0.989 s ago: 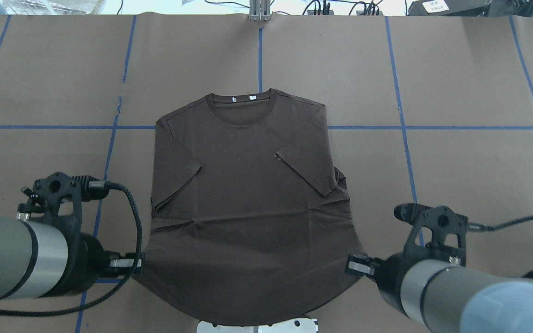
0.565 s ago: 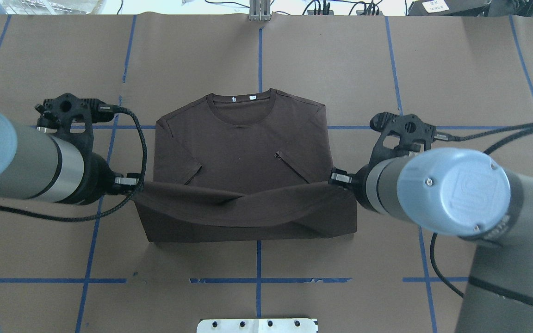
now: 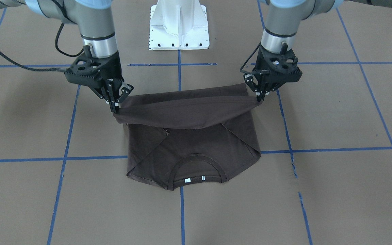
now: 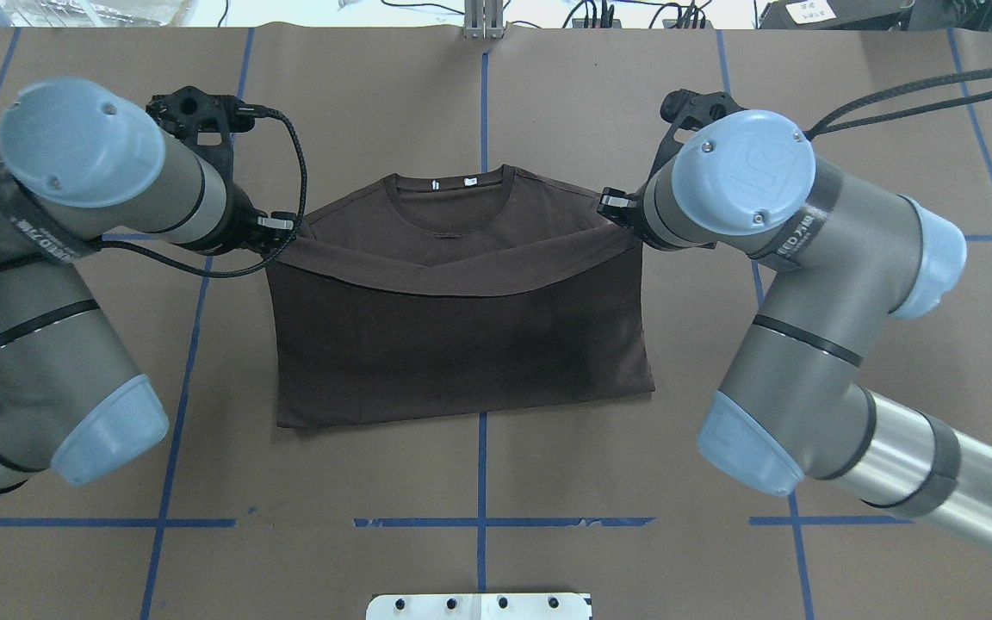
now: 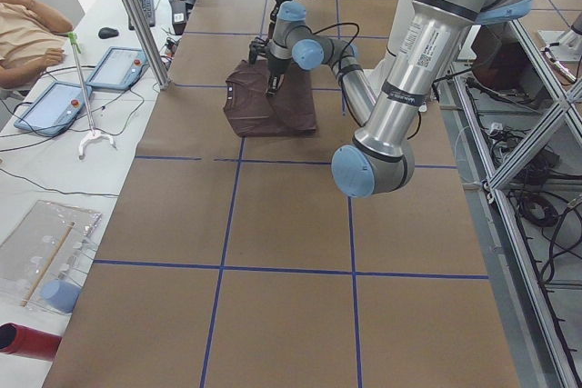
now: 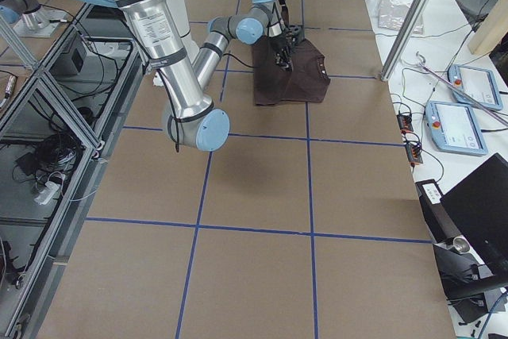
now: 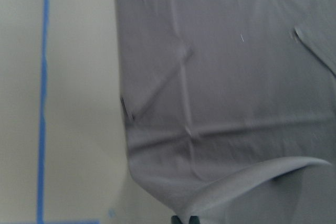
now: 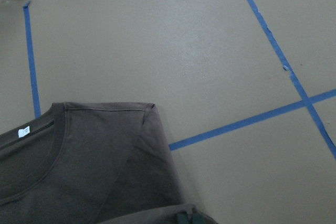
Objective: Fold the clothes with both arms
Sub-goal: 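Lift the hem with both grippers and fold it toward the collar, then lay the hem near the collar and open both grippers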
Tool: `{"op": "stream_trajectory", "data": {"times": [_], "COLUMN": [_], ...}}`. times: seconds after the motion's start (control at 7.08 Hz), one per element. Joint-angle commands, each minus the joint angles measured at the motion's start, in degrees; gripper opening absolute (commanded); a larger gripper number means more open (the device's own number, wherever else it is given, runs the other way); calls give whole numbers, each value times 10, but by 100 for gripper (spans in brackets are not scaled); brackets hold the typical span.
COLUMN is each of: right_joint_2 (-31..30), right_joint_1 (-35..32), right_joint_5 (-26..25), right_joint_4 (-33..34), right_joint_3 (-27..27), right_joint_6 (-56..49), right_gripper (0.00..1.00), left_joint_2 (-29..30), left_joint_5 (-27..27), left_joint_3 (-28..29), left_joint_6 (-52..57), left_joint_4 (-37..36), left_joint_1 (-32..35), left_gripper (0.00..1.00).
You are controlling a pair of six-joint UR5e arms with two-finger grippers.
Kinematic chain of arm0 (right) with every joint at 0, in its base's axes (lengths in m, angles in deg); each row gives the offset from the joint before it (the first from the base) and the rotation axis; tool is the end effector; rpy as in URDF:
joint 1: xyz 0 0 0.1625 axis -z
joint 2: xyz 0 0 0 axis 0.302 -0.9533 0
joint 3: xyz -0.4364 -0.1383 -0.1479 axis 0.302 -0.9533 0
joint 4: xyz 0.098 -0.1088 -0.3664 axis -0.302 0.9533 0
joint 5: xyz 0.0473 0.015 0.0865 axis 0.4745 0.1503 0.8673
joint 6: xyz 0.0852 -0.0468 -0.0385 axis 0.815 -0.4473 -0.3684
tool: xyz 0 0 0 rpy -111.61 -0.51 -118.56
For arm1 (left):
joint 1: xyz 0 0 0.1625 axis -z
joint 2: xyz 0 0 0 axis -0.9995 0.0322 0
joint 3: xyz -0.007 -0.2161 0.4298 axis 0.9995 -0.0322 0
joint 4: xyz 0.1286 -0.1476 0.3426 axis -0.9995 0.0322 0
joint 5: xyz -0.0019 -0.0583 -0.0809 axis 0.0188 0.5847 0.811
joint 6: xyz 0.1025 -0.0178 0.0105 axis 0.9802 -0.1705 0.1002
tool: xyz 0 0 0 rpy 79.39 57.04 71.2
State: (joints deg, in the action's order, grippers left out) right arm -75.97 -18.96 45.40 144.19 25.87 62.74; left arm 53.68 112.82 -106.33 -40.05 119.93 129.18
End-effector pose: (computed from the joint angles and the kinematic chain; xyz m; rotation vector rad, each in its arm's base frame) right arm -0.4391 -0.4842 0.2904 0.2492 -0.7704 0.4705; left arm 0.3902 -0.4850 0.3180 0.2732 0.7769 -0.1264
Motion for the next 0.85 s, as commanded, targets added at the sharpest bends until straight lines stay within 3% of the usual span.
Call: {"op": "stream_trajectory", "data": {"times": [0.0, 0.28, 0.71], "right_joint_2": [39, 51, 51], "right_joint_1": [-10, -13, -13], "right_joint_5": [0, -2, -3], "right_joint_4": [-108, -175, -192], "right_joint_3": [-150, -243, -268], "right_joint_6": [-2, -6, -6], "right_gripper": [0, 0, 0], "left_joint_2": [22, 30, 38], "left_joint_5": [-1, -11, -28], "left_joint_3": [154, 242, 265], "left_joint_6": [16, 23, 24], "left_joint_4": [140, 209, 214], "left_joint_1": [18, 19, 18], "left_gripper": [0, 0, 0]}}
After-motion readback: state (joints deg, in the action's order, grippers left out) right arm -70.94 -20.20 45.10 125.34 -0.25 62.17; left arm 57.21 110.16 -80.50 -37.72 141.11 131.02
